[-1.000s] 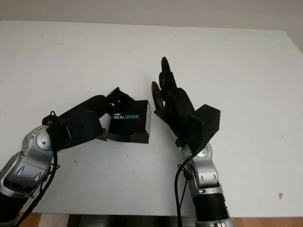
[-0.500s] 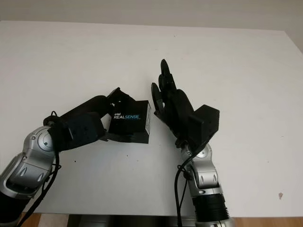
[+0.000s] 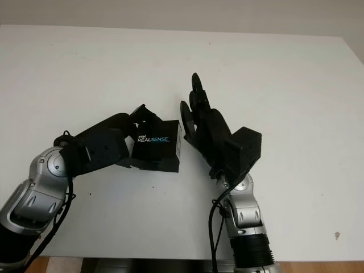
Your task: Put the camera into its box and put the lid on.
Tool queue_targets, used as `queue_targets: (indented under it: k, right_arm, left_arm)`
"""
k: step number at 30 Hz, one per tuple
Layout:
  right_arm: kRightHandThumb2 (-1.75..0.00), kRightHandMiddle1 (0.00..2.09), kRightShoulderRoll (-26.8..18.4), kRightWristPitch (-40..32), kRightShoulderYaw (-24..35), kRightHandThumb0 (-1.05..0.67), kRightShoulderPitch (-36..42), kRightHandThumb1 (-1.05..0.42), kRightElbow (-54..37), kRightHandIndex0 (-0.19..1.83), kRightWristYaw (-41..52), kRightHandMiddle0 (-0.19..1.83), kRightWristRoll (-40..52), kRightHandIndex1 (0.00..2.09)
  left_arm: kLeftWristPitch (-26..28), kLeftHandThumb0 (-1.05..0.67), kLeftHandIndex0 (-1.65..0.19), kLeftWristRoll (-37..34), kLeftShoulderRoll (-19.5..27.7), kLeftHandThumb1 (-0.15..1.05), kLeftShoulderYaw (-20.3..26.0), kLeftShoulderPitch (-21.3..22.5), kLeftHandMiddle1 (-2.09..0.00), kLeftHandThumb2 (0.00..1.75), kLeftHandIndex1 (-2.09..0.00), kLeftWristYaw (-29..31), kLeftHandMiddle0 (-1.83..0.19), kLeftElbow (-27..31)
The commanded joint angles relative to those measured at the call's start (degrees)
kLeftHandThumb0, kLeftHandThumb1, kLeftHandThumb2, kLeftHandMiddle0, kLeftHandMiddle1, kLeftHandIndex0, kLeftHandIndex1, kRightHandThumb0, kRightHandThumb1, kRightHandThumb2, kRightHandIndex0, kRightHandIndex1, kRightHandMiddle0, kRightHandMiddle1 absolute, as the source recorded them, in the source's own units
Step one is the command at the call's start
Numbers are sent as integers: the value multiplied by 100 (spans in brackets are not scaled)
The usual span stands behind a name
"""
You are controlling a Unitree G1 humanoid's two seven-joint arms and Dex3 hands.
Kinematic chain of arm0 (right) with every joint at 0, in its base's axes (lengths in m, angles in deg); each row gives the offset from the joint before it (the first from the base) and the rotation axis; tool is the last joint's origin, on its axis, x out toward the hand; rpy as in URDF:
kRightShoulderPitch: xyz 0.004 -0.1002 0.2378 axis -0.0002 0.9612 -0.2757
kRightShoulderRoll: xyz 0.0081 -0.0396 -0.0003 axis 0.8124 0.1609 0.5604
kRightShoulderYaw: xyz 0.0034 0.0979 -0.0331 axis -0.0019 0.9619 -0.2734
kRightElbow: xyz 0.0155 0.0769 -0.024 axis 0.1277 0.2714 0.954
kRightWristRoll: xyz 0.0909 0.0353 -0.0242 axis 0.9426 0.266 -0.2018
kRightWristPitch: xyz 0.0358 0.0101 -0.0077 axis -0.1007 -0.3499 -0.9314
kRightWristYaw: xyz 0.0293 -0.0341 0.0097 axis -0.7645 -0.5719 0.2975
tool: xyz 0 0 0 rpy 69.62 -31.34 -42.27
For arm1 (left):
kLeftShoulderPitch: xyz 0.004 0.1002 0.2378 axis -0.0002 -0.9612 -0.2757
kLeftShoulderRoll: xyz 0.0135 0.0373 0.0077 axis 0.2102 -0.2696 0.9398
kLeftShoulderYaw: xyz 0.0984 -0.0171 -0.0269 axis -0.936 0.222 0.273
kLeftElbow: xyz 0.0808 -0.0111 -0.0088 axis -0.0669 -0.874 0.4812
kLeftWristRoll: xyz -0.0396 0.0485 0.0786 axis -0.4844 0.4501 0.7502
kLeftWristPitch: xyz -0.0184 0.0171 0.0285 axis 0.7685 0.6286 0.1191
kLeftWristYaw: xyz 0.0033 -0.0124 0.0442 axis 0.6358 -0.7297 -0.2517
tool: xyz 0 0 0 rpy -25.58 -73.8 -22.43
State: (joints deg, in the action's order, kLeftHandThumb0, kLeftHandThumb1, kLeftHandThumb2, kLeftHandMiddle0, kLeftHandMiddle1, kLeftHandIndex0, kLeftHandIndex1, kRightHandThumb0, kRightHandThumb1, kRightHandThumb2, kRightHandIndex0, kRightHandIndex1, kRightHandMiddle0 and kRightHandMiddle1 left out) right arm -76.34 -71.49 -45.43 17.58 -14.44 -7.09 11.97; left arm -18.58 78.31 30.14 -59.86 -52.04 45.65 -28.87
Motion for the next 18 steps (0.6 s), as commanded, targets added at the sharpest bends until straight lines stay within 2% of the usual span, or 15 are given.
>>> queue_targets:
  k: [1, 5, 16, 17, 18]
  right_arm:
    - [-63, 2, 25, 19, -14, -74, 64, -105, -16, -19, -2, -19, -3, 0]
    - [-63, 2, 31, 25, -26, -74, 69, -105, -12, -19, -22, -19, 1, 0]
    - [-62, 2, 23, 52, -42, -73, 59, -105, 18, -19, -31, -19, 7, 0]
    - [-62, 3, 21, 58, -47, -74, 54, -105, 20, -19, -39, -19, -8, 0]
    - [-63, 3, 25, 64, -46, -73, 49, -105, 27, -19, -39, -19, -8, 0]
  left_arm:
    - [119, -46, 19, -78, -201, 105, -168, 135, -160, 16, -137, 126, 7, 132]
    - [375, -46, 19, -58, -197, 105, -225, 236, -153, 16, -136, 226, 6, 191]
    - [394, -46, 19, -87, -142, 105, -251, 262, -151, 16, -132, 286, 6, 245]
    - [354, -46, 19, -92, -122, 105, -255, 262, -146, 16, -123, 303, 8, 249]
    - [267, -47, 19, -90, -87, 105, -266, 253, -131, 16, -111, 318, 10, 243]
